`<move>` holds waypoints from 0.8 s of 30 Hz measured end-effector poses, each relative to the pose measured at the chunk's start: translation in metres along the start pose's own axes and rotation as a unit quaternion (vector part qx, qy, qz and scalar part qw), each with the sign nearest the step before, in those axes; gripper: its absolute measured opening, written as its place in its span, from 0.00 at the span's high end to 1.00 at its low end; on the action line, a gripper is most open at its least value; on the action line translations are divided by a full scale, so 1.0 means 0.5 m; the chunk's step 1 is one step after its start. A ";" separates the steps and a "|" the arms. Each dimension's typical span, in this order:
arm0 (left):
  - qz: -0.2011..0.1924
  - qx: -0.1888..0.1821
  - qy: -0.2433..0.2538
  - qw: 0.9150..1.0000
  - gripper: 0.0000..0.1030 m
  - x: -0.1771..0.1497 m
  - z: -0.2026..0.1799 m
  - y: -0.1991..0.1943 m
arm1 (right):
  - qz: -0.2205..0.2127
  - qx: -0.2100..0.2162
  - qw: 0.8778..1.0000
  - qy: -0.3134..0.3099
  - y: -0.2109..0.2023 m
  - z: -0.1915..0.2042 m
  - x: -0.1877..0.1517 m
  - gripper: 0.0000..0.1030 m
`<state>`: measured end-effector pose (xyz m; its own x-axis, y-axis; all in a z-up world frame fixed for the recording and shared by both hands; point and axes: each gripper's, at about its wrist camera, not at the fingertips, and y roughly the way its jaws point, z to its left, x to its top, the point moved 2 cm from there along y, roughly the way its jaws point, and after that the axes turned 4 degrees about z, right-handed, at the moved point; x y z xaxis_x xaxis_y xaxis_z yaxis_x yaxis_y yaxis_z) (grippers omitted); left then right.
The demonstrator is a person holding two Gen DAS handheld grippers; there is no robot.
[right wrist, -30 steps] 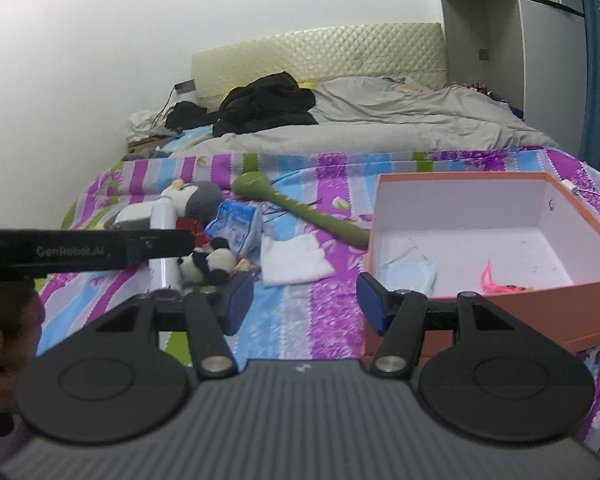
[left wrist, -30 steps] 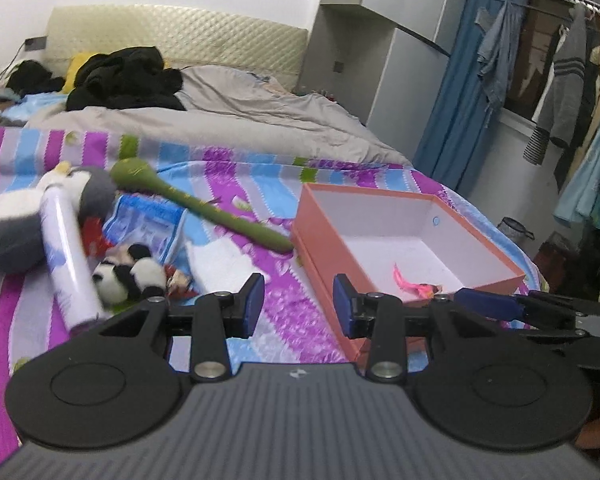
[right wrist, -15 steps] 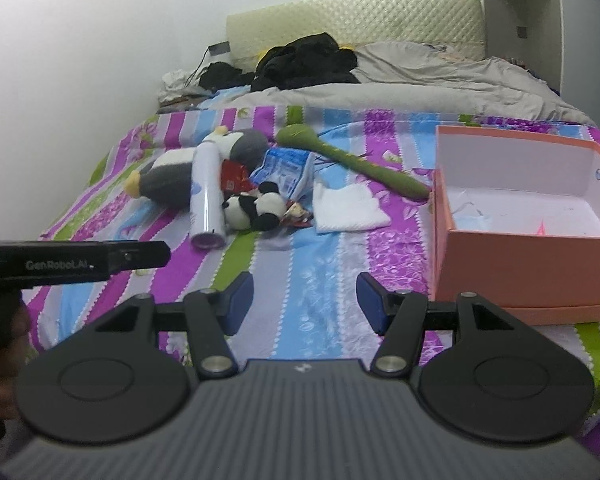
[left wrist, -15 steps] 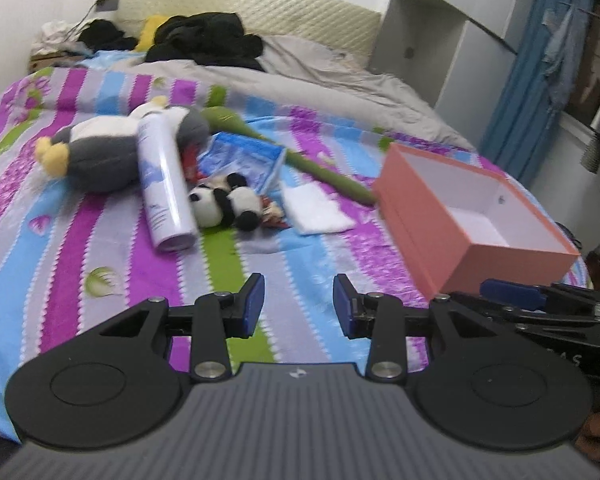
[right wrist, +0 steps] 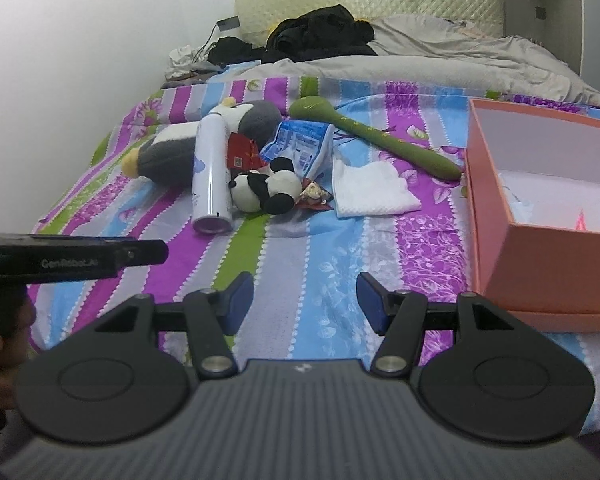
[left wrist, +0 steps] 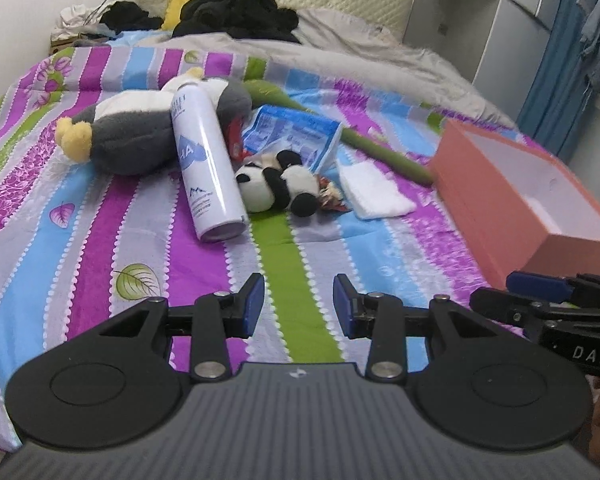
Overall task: Organize soft objects
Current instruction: 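Move both open tools back toward the items on the bed, then grasp the panda plush with the left tool while the right tool grasps the red snack wrapper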
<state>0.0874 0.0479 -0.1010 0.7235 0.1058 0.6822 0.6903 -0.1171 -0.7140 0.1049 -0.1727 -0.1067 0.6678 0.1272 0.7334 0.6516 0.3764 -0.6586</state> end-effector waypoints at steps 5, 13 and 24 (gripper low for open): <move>0.014 0.017 0.002 1.000 0.51 0.025 0.017 0.057 | 0.008 0.005 1.000 0.006 0.057 -0.010 0.025 0.42; 0.014 0.022 0.016 1.000 0.51 0.080 0.030 0.149 | 0.020 0.014 0.999 0.040 0.162 -0.046 0.071 0.42; 0.016 -0.022 -0.011 1.000 0.52 0.121 0.024 0.261 | 0.034 0.075 0.992 0.097 0.293 -0.084 0.147 0.55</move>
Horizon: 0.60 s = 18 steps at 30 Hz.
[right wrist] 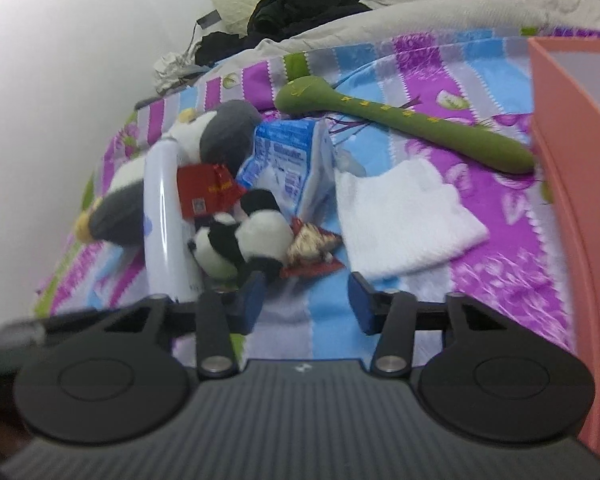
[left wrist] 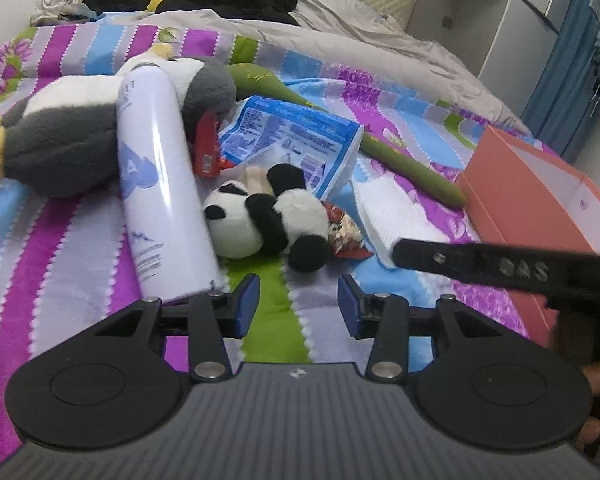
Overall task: Organize soft objects
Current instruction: 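Grasp the panda plush with the left tool while the right tool grasps the red snack wrapper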
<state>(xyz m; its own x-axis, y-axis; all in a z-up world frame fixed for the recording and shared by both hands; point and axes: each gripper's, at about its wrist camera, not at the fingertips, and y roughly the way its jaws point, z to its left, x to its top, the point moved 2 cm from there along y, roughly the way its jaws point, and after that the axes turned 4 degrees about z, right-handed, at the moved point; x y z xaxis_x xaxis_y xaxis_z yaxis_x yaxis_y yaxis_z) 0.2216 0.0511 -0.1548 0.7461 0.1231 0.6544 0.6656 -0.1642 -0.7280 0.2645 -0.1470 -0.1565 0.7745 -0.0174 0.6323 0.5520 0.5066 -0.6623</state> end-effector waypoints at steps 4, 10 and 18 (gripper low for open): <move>0.001 -0.004 -0.009 1.000 0.53 0.006 -0.001 0.033 | 0.012 0.019 0.999 0.028 0.049 -0.016 0.026 0.56; 0.011 -0.001 -0.042 0.999 0.54 0.015 -0.001 0.076 | 0.033 0.036 0.997 0.066 0.105 -0.040 0.040 0.56; 0.003 -0.008 -0.050 0.999 0.71 0.023 -0.006 0.115 | 0.054 0.070 0.990 0.113 0.150 -0.072 0.048 0.57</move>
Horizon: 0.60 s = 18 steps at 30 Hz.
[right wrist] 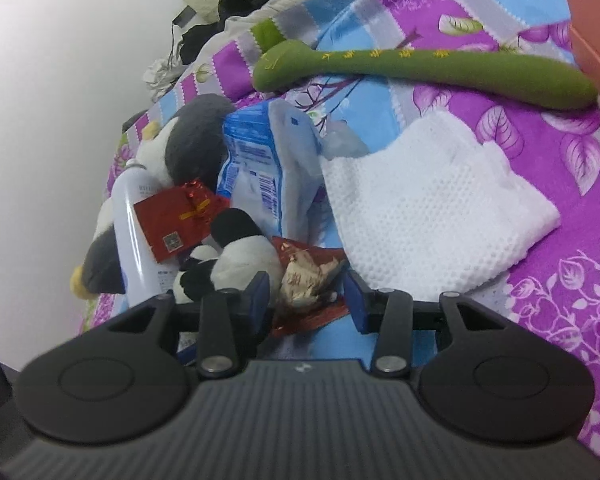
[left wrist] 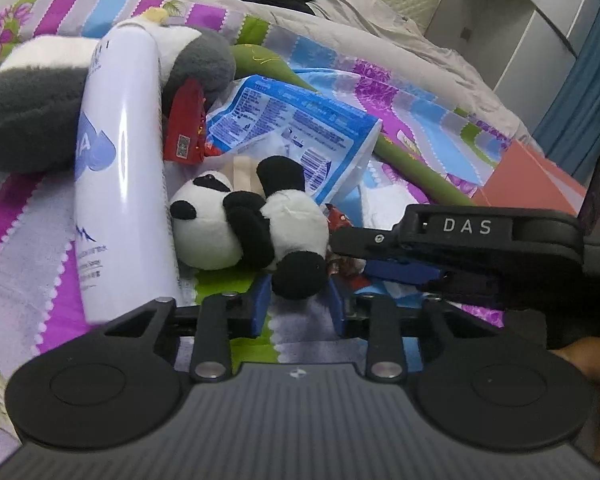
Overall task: Organize soft objects
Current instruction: 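Grasp the panda plush with the left tool while the right tool grasps the red snack wrapper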
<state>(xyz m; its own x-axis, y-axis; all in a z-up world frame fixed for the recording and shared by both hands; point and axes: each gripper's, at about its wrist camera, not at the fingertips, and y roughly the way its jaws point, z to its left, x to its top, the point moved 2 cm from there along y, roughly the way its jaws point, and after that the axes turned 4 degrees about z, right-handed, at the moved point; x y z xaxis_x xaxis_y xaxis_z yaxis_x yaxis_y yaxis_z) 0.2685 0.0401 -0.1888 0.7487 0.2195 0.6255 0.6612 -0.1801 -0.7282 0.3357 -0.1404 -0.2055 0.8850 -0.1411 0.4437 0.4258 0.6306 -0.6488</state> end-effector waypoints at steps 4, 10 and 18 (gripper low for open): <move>0.004 -0.004 -0.012 1.000 0.76 -0.001 0.009 0.009 | 0.009 0.009 1.000 0.006 0.012 -0.006 0.002 0.62; 0.002 -0.021 -0.037 0.999 0.80 0.002 0.020 -0.007 | 0.004 0.008 1.000 -0.005 -0.005 -0.001 0.001 0.68; 0.004 -0.030 -0.024 0.999 0.81 -0.013 0.012 -0.069 | -0.007 0.000 1.000 -0.014 -0.064 0.020 -0.028 0.69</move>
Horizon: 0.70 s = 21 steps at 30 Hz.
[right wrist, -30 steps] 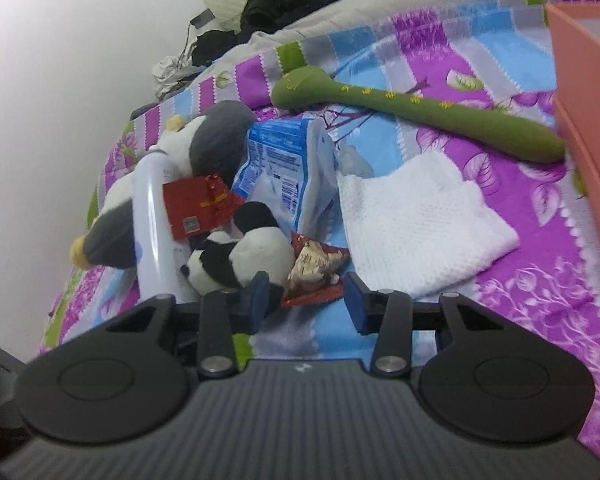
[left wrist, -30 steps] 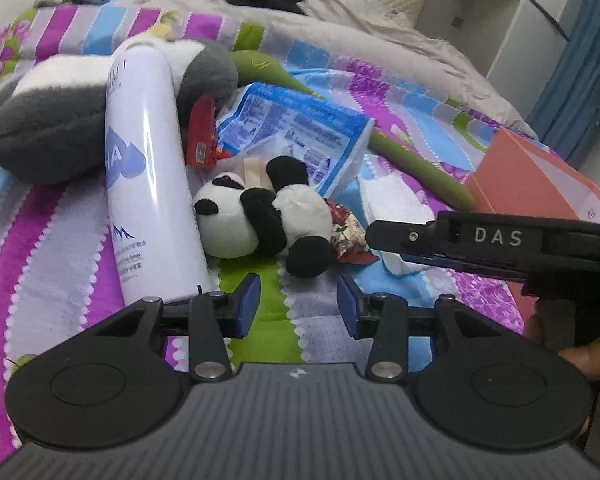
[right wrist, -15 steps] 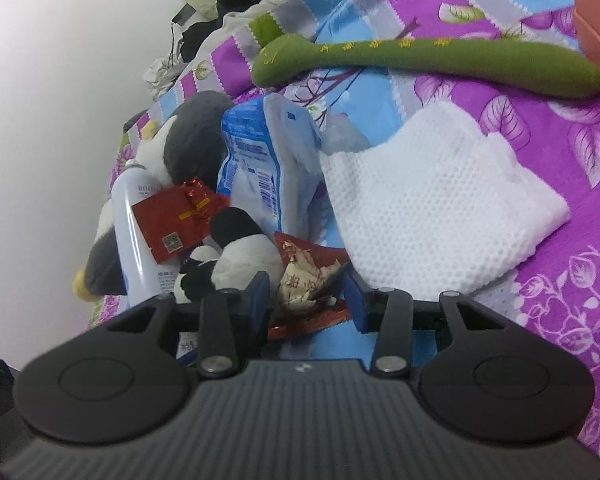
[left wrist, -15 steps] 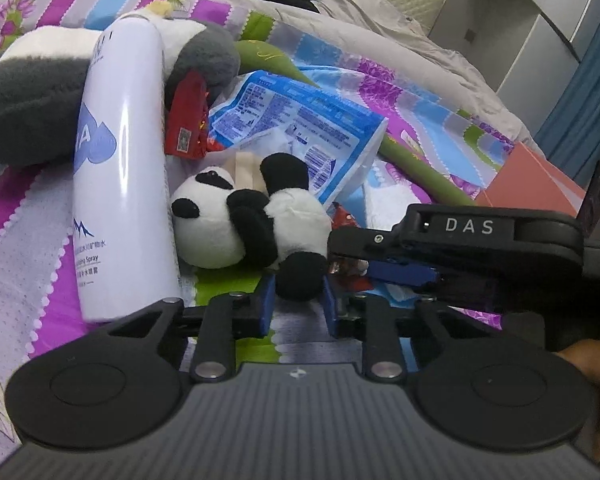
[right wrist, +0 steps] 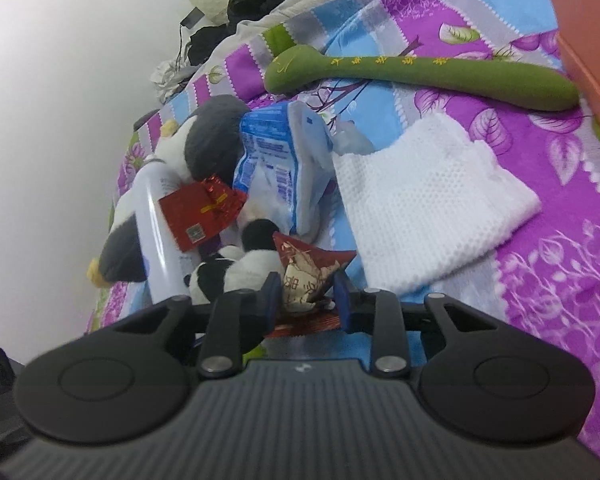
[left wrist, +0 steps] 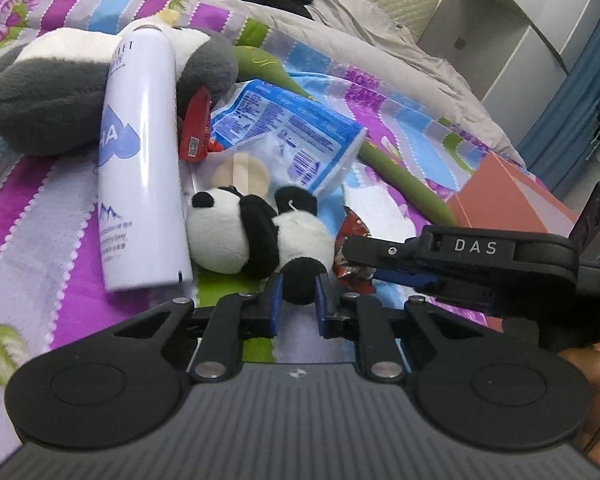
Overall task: Organize soft objects
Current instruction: 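Grasp the panda plush with the left tool while the right tool grasps the red snack wrapper, then lift and carry the panda plush and snack wrapper over the orange box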
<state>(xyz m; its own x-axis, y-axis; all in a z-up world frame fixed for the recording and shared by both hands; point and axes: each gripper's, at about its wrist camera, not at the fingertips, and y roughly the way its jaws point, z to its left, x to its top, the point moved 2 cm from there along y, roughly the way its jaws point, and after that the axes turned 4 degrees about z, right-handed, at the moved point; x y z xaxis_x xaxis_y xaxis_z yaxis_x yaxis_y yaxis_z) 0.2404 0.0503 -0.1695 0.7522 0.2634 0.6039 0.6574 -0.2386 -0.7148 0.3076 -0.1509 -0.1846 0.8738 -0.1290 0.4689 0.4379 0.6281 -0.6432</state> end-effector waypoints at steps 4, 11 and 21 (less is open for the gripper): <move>0.007 -0.007 0.010 1.000 0.81 -0.025 -0.010 -0.039 | 0.001 -0.019 1.000 -0.014 -0.039 0.013 -0.031 0.69; 0.016 -0.017 0.026 0.999 0.81 -0.075 -0.027 -0.106 | 0.005 -0.045 0.999 -0.023 -0.104 0.012 -0.097 0.69; 0.024 -0.028 0.017 0.999 0.81 -0.159 -0.021 -0.202 | 0.012 -0.086 0.994 -0.071 -0.166 0.036 -0.185 0.70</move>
<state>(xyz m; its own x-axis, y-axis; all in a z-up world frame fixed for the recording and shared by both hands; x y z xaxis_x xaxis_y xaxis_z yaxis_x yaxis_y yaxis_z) 0.1148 0.0437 -0.1418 0.7832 0.2186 0.5821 0.6215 -0.3025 -0.7227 0.1869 -0.1774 -0.1638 0.8515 0.0013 0.5244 0.4572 0.4879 -0.7436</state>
